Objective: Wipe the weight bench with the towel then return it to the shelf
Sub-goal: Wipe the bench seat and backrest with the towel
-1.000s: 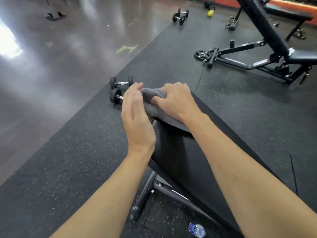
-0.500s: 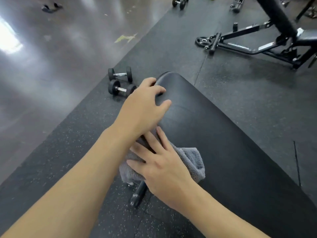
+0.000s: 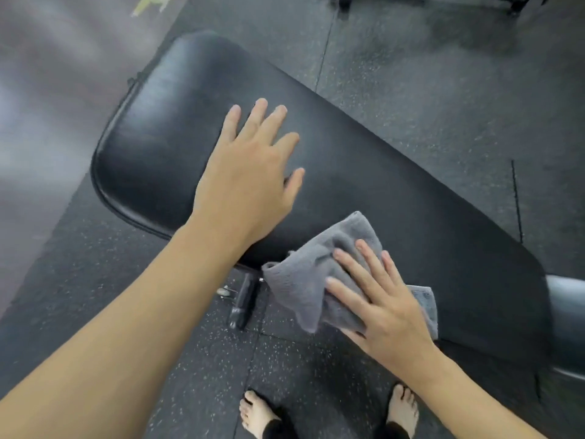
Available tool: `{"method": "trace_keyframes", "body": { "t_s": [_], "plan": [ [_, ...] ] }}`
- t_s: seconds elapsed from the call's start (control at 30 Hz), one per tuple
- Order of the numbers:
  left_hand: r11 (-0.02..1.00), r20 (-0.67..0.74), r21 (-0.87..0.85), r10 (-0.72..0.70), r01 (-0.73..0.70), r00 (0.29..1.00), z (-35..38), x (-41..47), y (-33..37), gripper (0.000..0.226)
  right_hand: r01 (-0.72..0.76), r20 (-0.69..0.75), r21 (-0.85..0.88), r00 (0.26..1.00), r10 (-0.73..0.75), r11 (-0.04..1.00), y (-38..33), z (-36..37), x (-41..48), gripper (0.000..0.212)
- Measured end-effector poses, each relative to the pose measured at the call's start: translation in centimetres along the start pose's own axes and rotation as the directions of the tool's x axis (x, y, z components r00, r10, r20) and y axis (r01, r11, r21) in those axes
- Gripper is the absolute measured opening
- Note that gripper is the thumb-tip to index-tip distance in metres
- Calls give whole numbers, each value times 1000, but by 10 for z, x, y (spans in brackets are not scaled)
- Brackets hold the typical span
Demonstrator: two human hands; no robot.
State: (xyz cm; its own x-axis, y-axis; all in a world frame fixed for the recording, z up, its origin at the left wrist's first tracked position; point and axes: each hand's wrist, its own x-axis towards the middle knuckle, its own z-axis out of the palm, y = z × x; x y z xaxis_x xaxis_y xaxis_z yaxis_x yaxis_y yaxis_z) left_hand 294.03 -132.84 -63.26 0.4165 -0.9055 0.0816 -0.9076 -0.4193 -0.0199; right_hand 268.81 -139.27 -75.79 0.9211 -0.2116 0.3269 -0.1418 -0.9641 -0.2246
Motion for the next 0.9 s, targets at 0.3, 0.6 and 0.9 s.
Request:
{"method": "trace_keyframes", "body": {
  "t_s": [0.3,0.6,0.9],
  "plan": [
    [997,-61,40,68,-65,996,17,9,21,51,-249,-92,190,959,270,950,-40,-2,40,87],
    [986,-75,-122,102,-110,992,54,33,100,39,-228,-37,142,971,235,963,8,9,-21,87],
    [961,82,-71,274,-269,958,124,39,241,48,-294,16,180,955,296,939,121,23,-172,82]
  ]
}}
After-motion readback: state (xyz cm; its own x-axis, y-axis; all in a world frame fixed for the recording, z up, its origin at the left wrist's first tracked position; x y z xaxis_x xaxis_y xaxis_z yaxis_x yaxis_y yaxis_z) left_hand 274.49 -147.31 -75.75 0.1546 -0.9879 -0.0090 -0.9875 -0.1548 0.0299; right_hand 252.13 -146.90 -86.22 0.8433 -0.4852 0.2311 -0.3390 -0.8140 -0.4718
